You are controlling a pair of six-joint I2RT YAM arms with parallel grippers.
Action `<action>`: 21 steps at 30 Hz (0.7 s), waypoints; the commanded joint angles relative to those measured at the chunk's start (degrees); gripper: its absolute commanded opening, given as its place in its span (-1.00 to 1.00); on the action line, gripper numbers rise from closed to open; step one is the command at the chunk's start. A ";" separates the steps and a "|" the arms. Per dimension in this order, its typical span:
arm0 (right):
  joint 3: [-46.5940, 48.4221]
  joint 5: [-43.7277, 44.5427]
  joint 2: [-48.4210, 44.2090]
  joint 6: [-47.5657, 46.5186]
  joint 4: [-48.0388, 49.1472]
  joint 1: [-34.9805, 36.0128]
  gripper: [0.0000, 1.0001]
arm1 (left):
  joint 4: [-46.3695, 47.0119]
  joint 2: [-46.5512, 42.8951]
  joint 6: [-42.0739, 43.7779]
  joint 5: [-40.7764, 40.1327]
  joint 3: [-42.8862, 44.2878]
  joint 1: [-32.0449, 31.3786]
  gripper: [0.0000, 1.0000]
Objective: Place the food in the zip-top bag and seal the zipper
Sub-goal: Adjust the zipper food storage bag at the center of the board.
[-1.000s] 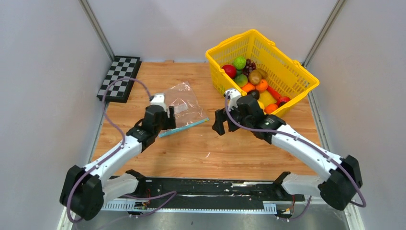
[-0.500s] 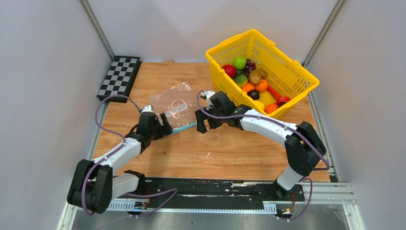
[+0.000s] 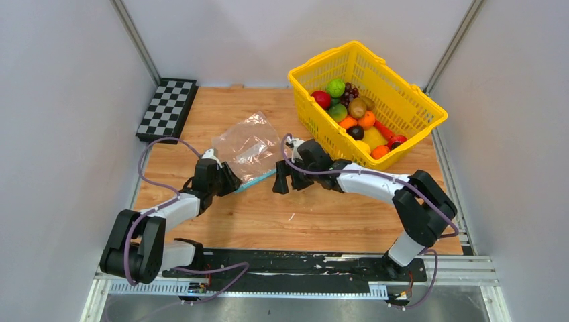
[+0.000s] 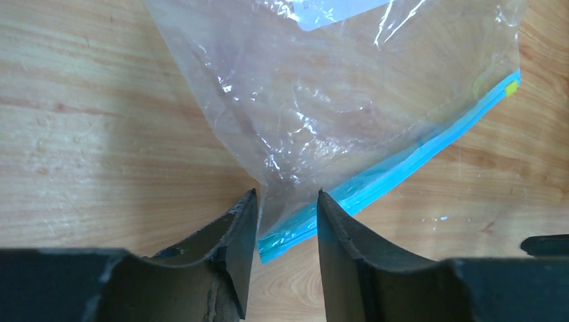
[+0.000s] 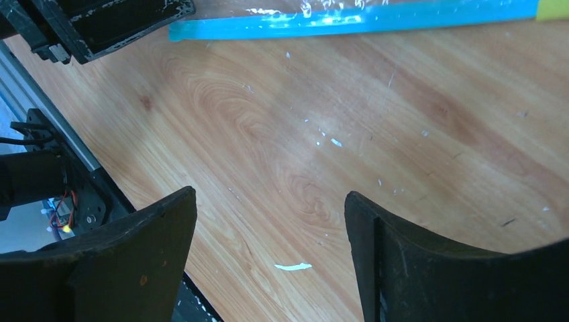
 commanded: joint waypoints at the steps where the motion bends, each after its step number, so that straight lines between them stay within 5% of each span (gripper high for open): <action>1: -6.08 -0.40 -3.16 11.01 14.74 0.31 0.58 | 4.17 -1.28 -0.74 2.56 -1.44 0.32 -0.20; 10: -11.52 9.93 -1.75 21.46 29.98 2.40 0.58 | 7.66 1.71 -1.31 6.13 -1.07 0.32 -0.56; 16: -10.67 13.50 4.47 31.31 39.51 2.99 0.44 | 11.37 3.28 -3.03 10.42 -1.93 0.32 -0.98; 21: -9.05 15.05 8.47 36.13 39.23 3.57 0.49 | 14.07 1.41 -4.78 14.06 -3.94 0.32 -1.00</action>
